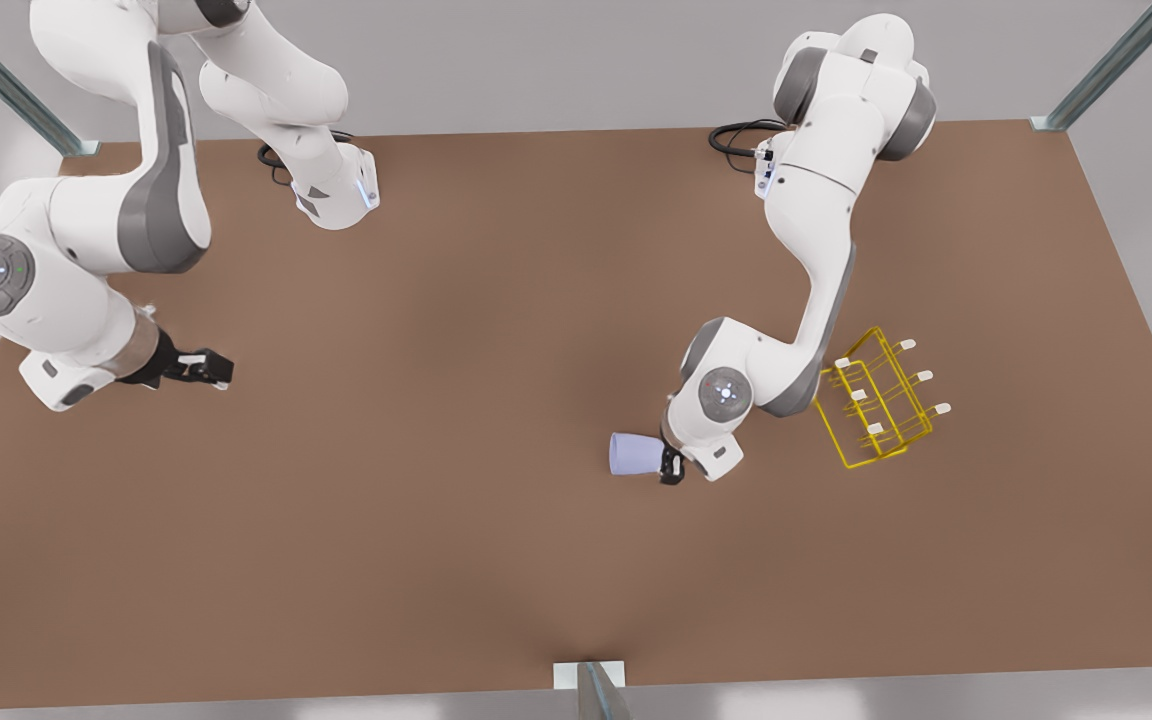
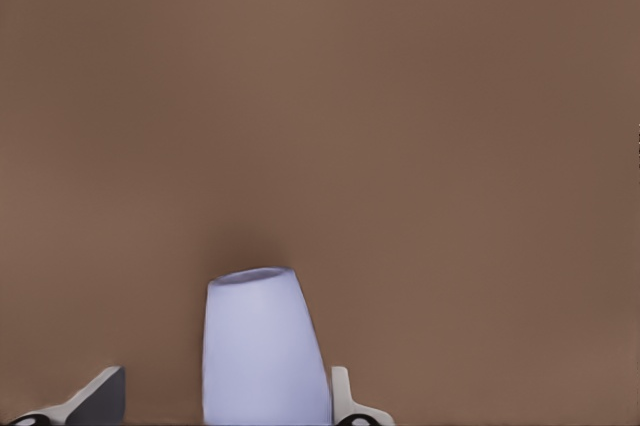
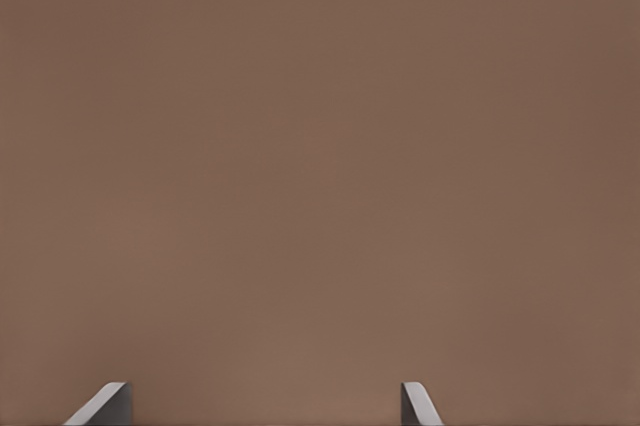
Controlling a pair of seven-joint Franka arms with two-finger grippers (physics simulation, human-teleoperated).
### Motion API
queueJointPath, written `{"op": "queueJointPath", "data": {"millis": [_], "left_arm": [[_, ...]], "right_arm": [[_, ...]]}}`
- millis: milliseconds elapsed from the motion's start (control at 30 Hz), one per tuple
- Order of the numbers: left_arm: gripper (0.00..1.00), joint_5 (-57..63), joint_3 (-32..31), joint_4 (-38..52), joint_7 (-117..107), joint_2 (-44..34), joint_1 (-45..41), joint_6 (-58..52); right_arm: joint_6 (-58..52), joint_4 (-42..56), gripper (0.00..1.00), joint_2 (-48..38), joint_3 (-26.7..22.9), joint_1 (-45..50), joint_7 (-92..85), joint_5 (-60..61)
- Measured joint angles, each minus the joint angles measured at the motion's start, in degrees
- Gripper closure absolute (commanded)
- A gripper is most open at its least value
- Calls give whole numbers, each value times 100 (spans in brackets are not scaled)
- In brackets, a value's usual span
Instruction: Place the cup on the cup holder
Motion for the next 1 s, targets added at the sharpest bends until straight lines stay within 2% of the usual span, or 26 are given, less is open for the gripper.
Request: {"op": "queueJointPath", "data": {"millis": [233,1000], "left_arm": [[0,-21,-3,-132,-918,40,-153,517],[0,37,8,-132,-2319,455,-256,1203]], "right_arm": [[-1,159,0,145,-12,40,-112,-11],[18,109,0,147,-29,-22,-270,133]]}}
